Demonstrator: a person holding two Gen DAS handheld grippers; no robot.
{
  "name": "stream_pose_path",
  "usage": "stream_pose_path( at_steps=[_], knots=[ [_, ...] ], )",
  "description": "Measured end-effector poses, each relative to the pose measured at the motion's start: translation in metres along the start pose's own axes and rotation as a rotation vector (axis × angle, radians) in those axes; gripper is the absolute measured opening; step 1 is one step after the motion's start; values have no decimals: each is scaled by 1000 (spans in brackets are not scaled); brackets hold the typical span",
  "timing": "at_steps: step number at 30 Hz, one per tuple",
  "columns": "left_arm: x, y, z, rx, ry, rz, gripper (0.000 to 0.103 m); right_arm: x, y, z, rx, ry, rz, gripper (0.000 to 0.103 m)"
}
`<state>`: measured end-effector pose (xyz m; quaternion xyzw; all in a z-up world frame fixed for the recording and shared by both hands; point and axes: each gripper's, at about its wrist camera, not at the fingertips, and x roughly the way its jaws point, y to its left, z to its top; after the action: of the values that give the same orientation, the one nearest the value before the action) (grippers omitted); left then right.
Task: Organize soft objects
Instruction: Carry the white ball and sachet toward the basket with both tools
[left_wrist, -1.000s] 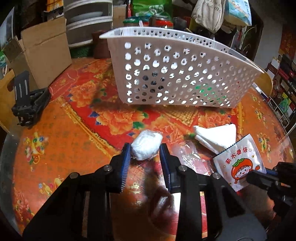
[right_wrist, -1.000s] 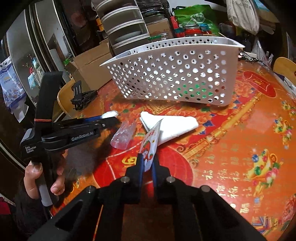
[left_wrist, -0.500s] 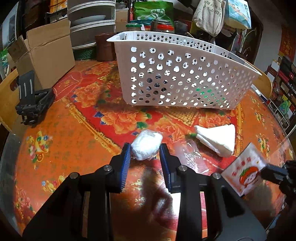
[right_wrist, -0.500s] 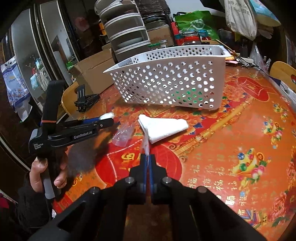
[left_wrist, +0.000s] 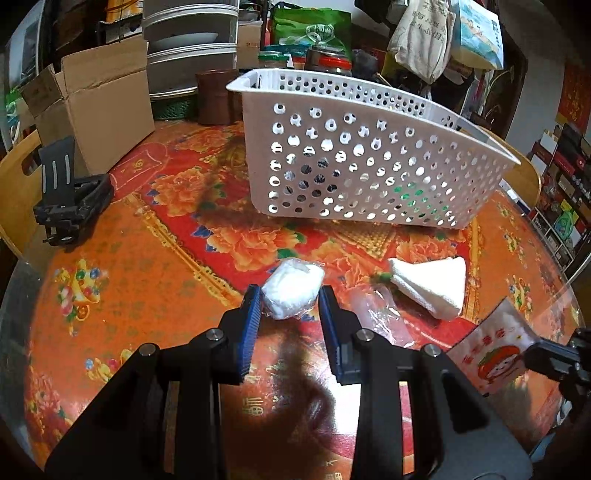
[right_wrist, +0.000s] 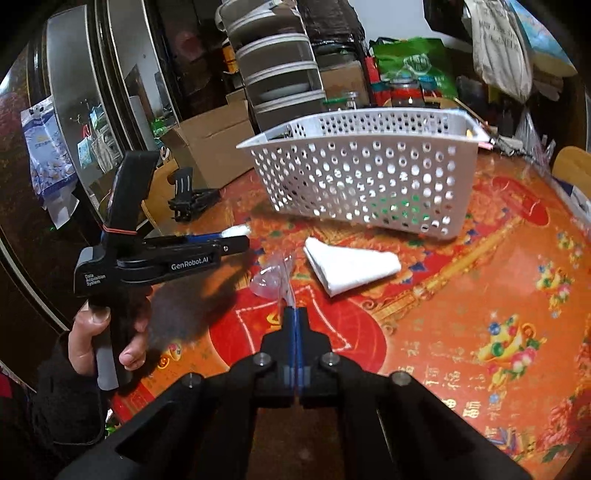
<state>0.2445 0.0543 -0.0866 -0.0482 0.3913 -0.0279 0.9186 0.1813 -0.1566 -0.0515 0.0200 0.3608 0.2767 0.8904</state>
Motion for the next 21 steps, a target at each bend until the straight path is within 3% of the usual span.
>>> stream_pose_path(
  at_steps=[8, 21],
  knots=[
    [-7, -7, 2, 2, -7, -27, 29, -22, -4, 10, -23, -34, -35, 0],
    [-57, -32, 32, 42, -42, 24, 29, -62, -16, 38, -49, -83, -128, 0]
  ],
)
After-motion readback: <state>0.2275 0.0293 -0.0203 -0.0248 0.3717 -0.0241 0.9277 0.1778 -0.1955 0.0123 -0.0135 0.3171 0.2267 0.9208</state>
